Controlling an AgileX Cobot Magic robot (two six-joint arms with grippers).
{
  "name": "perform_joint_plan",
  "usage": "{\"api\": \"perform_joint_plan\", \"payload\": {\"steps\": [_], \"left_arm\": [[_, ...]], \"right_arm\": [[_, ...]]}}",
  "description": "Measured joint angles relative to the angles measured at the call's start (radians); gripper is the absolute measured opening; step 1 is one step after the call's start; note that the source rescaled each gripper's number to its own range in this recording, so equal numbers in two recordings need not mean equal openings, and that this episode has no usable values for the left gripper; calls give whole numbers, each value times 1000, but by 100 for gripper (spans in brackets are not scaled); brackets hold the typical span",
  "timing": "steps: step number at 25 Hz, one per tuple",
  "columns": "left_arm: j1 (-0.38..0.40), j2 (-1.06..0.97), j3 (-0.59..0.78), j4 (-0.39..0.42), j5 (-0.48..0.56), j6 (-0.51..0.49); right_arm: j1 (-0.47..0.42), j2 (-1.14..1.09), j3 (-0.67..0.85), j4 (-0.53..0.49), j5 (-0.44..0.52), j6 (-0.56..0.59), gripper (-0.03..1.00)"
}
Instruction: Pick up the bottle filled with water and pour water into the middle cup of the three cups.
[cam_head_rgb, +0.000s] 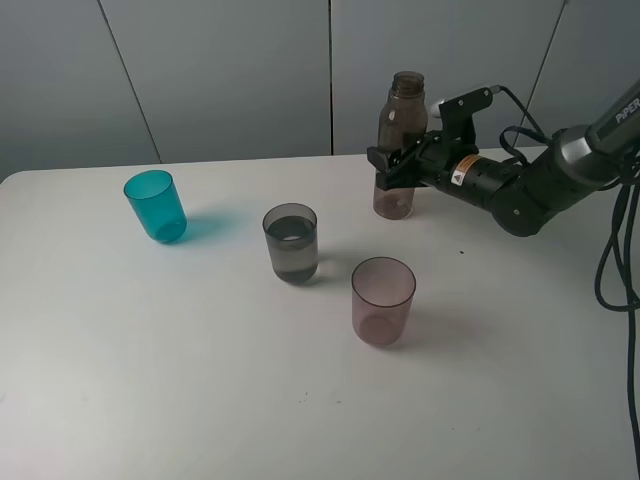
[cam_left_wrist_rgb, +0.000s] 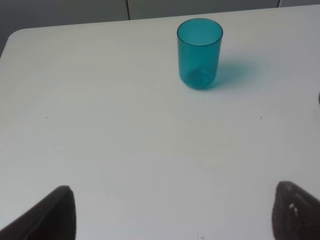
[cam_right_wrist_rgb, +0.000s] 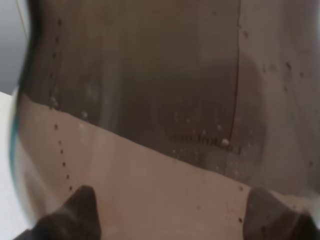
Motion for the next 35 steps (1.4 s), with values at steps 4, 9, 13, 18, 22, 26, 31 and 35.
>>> {"api": "perform_joint_plan", "payload": {"steps": [4,9,13,18,22,26,31,35], "left_arm": [[0,0,0,0,0,0],[0,0,0,0,0,0],[0,0,0,0,0,0],[0,0,0,0,0,0],[0,0,0,0,0,0],[0,0,0,0,0,0],[0,0,0,0,0,0],[0,0,0,0,0,0]], "right_arm": [[0,0,0,-7,0,0,5],[0,-3,0,-14,11,0,94],[0,-25,4,-26,29,2,99],[0,-88,65,-26,116,2,99],[0,-184,138,-24,246,0,99],[0,-349,239,-24,349,-2,99],[0,-680,292,-22,547,1,99],[0,-980,276,30,875,5,100]]}}
